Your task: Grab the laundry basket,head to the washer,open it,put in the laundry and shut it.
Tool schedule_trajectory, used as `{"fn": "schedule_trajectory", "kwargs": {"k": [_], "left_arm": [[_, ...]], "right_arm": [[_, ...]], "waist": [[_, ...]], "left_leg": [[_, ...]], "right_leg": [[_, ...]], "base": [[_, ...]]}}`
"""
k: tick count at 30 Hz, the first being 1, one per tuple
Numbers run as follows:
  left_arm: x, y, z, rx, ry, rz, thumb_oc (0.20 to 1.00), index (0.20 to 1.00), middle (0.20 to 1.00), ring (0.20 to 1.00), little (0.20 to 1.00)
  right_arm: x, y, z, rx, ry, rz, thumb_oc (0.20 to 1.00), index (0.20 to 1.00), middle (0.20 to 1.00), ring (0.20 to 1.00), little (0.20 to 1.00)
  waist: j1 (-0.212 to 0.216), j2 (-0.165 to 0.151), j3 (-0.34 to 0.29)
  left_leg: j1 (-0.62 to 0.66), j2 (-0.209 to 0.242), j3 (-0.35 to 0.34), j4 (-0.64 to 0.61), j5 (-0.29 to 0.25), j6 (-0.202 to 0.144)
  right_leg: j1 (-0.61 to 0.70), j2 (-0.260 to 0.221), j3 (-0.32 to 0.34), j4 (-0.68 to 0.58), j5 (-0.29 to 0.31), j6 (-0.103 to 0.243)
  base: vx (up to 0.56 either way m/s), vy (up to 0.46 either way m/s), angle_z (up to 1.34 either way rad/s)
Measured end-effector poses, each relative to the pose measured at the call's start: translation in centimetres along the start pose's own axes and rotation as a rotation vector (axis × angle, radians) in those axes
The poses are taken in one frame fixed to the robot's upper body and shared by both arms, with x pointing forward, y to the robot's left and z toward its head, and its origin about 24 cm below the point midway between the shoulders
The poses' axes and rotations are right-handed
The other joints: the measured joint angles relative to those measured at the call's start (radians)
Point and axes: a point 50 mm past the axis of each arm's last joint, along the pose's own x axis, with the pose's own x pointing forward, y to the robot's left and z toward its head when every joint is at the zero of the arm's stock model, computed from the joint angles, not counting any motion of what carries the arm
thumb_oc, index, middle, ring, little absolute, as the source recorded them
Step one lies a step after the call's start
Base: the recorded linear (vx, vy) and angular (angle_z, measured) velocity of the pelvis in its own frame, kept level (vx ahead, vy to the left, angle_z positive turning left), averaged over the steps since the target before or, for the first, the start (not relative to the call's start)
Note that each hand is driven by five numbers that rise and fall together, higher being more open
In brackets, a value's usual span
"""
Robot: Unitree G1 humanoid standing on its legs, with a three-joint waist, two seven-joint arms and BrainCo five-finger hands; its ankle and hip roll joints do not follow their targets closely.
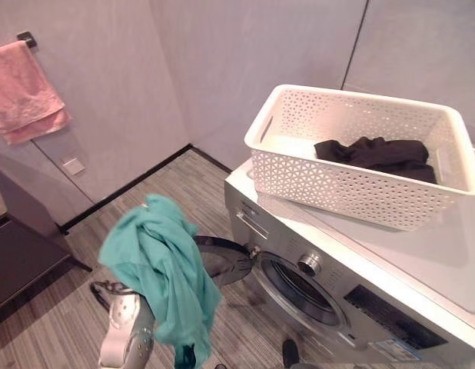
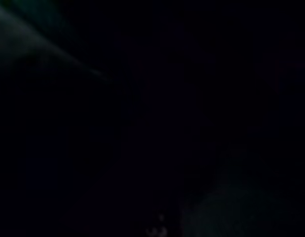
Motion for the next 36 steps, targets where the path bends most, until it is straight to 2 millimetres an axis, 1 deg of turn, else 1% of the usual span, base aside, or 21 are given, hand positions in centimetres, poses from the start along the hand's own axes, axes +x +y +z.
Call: {"fn": "schedule_trajectory", "kwargs": {"k": [1,2,5,9,10,12,13,15,16,18,19,20,21,24,25,28,30,31,34,35,36], "left_arm": [[-0.3,0.4,-1.0,-0.036,0.04,0.021,0.2,0.2,0.2,0.2,0.2],[-0.8,1.1,-2.8,-0.081,0.111,0.067,0.2,0.2,0.2,0.2,0.2],[-1.7,1.9,-4.8,-0.105,0.201,0.123,0.2,0.2,0.2,0.2,0.2],[-1.7,1.8,-5.4,-0.137,0.22,0.123,0.2,0.2,0.2,0.2,0.2],[-1.4,1.7,-6.1,-0.163,0.245,0.126,0.2,0.2,0.2,0.2,0.2],[-1.9,1.8,-7.3,-0.228,0.282,0.164,0.2,0.2,0.2,0.2,0.2],[-2.1,1.6,-8.2,-0.262,0.308,0.185,0.2,0.2,0.2,0.2,0.2],[-2.8,1.8,-8.8,-0.275,0.341,0.203,0.2,0.2,0.2,0.2,0.2],[-3.1,1.6,-9.2,-0.282,0.361,0.203,0.2,0.2,0.2,0.2,0.2],[-2.9,1.2,-9.7,-0.276,0.379,0.177,0.2,0.2,0.2,0.2,0.2],[-2.5,0.8,-10.1,-0.269,0.394,0.154,0.2,0.2,0.2,0.2,0.2],[-2.0,0.7,-10.4,-0.255,0.407,0.143,0.2,0.2,0.2,0.2,0.2],[-0.9,0.2,-10.6,-0.243,0.417,0.115,0.2,0.2,0.2,0.2,0.2],[0.7,-0.4,-11.1,-0.224,0.418,0.114,0.2,0.2,0.2,0.2,0.2],[1.9,-1.1,-10.9,-0.221,0.404,0.102,0.2,0.2,0.2,0.2,0.2],[5.4,-2.9,-10.2,-0.136,0.371,0.056,0.2,0.2,0.2,0.2,0.2],[7.3,-3.9,-9.1,-0.12,0.325,0.045,0.2,0.2,0.2,0.2,0.2],[9.0,-4.8,-8.4,-0.07,0.297,0.028,0.2,0.2,0.2,0.2,0.2],[12.5,-6.1,-6.6,0.05,0.252,0.02,0.2,0.2,0.2,0.2,0.2],[13.9,-6.2,-5.6,0.095,0.23,0.037,0.2,0.2,0.2,0.2,0.2],[16.0,-6.8,-2.9,0.123,0.148,0.046,0.2,0.2,0.2,0.2,0.2]], "right_arm": [[0.0,-0.2,-0.1,-0.002,-0.005,-0.002,1.0,1.0,1.0,1.0,1.0],[0.0,-0.3,0.0,-0.004,-0.01,-0.006,1.0,1.0,1.0,1.0,1.0],[0.0,-0.2,0.6,-0.002,-0.023,-0.005,1.0,1.0,1.0,1.0,1.0],[-0.1,-0.3,3.8,-0.038,-0.087,-0.032,1.0,1.0,1.0,1.0,1.0],[-0.3,-0.3,5.0,-0.052,-0.112,-0.042,1.0,1.0,1.0,1.0,1.0],[-0.4,-0.1,6.0,-0.097,-0.131,-0.053,1.0,1.0,1.0,1.0,1.0],[-0.6,0.0,7.0,-0.105,-0.154,-0.055,1.0,1.0,1.0,1.0,1.0],[-0.7,0.2,7.7,-0.122,-0.17,-0.053,1.0,1.0,1.0,1.0,1.0],[-0.9,0.4,8.6,-0.127,-0.193,-0.052,1.0,1.0,1.0,1.0,1.0],[-1.0,0.7,9.3,-0.162,-0.216,-0.05,1.0,1.0,1.0,1.0,1.0],[-1.1,1.2,9.7,-0.192,-0.233,-0.048,1.0,1.0,1.0,1.0,1.0],[-1.3,1.8,10.3,-0.219,-0.256,-0.049,1.0,1.0,1.0,1.0,1.0],[-1.6,2.6,11.2,-0.22,-0.283,-0.034,1.0,1.0,1.0,1.0,1.0],[-2.1,4.7,12.2,-0.318,-0.339,-0.022,1.0,1.0,1.0,1.0,1.0],[-2.6,5.8,13.3,-0.34,-0.382,-0.005,1.0,1.0,1.0,1.0,1.0],[-3.6,7.7,14.9,-0.43,-0.461,-0.018,1.0,1.0,1.0,1.0,1.0],[-4.3,8.7,16.0,-0.421,-0.509,-0.007,1.0,1.0,1.0,1.0,1.0],[-4.8,9.1,16.8,-0.423,-0.544,-0.01,1.0,1.0,1.0,1.0,1.0],[-5.8,9.8,18.6,-0.442,-0.631,-0.028,1.0,1.0,1.0,1.0,1.0],[-6.5,10.2,19.5,-0.439,-0.671,-0.024,1.0,1.0,1.0,1.0,1.0],[-7.5,11.2,20.6,-0.45,-0.741,-0.008,1.0,1.0,1.0,1.0,1.0]], "waist": [[0.004,0.005,0.002],[0.011,0.009,0.009],[0.012,0.001,0.033],[0.02,-0.024,0.108],[0.027,-0.03,0.143],[0.042,-0.027,0.162],[0.049,-0.02,0.193],[0.056,-0.009,0.204],[0.057,0.006,0.215],[0.057,0.017,0.217],[0.054,0.015,0.219],[0.051,0.016,0.222],[0.039,0.015,0.255],[0.023,-0.011,0.275],[0.008,-0.029,0.286],[-0.007,-0.05,0.297],[-0.029,-0.052,0.301],[-0.045,-0.054,0.302],[-0.078,-0.064,0.308],[-0.098,-0.069,0.312],[-0.125,-0.085,0.326]], "left_leg": [[-0.011,0.001,-0.006,0.001,0.002,-0.003],[-0.03,0.001,-0.007,0.004,0.002,-0.003],[-0.072,0.004,-0.007,0.014,0.008,-0.011],[-0.17,0.0,-0.001,0.018,0.04,-0.022],[-0.195,0.0,-0.002,0.016,0.052,-0.028],[-0.22,0.001,0.003,0.017,0.056,-0.031],[-0.228,0.001,0.008,0.014,0.058,-0.028],[-0.243,0.003,0.012,0.016,0.062,-0.033],[-0.257,0.004,0.015,0.016,0.064,-0.034],[-0.286,0.002,0.021,0.016,0.065,-0.036],[-0.31,0.001,0.024,0.018,0.068,-0.035],[-0.334,0.0,0.027,0.018,0.073,-0.037],[-0.34,0.001,0.028,0.016,0.08,-0.043],[-0.357,0.002,0.047,0.016,0.08,-0.043],[-0.375,0.0,0.059,0.014,0.081,-0.044],[-0.421,-0.007,0.082,0.016,0.085,-0.046],[-0.441,-0.007,0.083,0.014,0.088,-0.046],[-0.461,-0.007,0.082,0.017,0.088,-0.046],[-0.51,-0.007,0.077,0.021,0.094,-0.053],[-0.534,-0.008,0.073,0.025,0.096,-0.053],[-0.554,-0.007,0.075,0.02,0.102,-0.057]], "right_leg": [[-0.007,0.0,-0.007,0.0,-0.002,0.001],[-0.024,0.0,-0.007,0.0,0.001,-0.001],[-0.064,0.004,-0.008,0.001,0.013,-0.008],[-0.168,0.002,-0.001,0.005,0.051,-0.013],[-0.195,0.002,0.0,0.009,0.063,-0.013],[-0.223,0.003,0.006,0.004,0.07,-0.016],[-0.234,0.005,0.012,0.008,0.076,-0.018],[-0.252,0.007,0.015,0.007,0.078,-0.018],[-0.266,0.008,0.016,0.009,0.082,-0.019],[-0.297,0.008,0.021,0.009,0.087,-0.02],[-0.322,0.007,0.024,0.009,0.094,-0.019],[-0.347,0.006,0.028,0.009,0.101,-0.02],[-0.355,0.008,0.029,0.009,0.105,-0.02],[-0.384,0.013,0.045,0.009,0.113,-0.026],[-0.409,0.012,0.057,0.009,0.12,-0.024],[-0.464,0.009,0.079,0.009,0.133,-0.021],[-0.486,0.009,0.079,0.009,0.137,-0.022],[-0.503,0.009,0.077,0.009,0.145,-0.029],[-0.547,0.008,0.071,0.01,0.15,-0.028],[-0.565,0.006,0.066,0.01,0.154,-0.03],[-0.59,0.007,0.068,0.01,0.159,-0.032]], "base": [[-0.1,-0.023,0.14],[-0.07,-0.015,0.09],[-0.16,-0.016,-0.02],[-0.14,-0.014,-0.03],[-0.08,-0.011,0.0],[-0.07,-0.005,-0.06],[-0.04,0.004,-0.1],[-0.07,0.004,-0.07],[-0.08,-0.003,-0.05],[-0.09,-0.009,-0.06],[-0.08,-0.008,-0.07],[-0.04,0.002,-0.05],[-0.05,0.006,-0.06],[-0.03,0.008,-0.16],[-0.05,0.011,-0.25],[-0.03,0.015,-0.18],[-0.02,0.007,-0.02],[0.0,0.0,0.0],[-0.01,-0.011,0.08],[0.01,-0.013,0.06],[0.01,-0.028,0.04]]}}
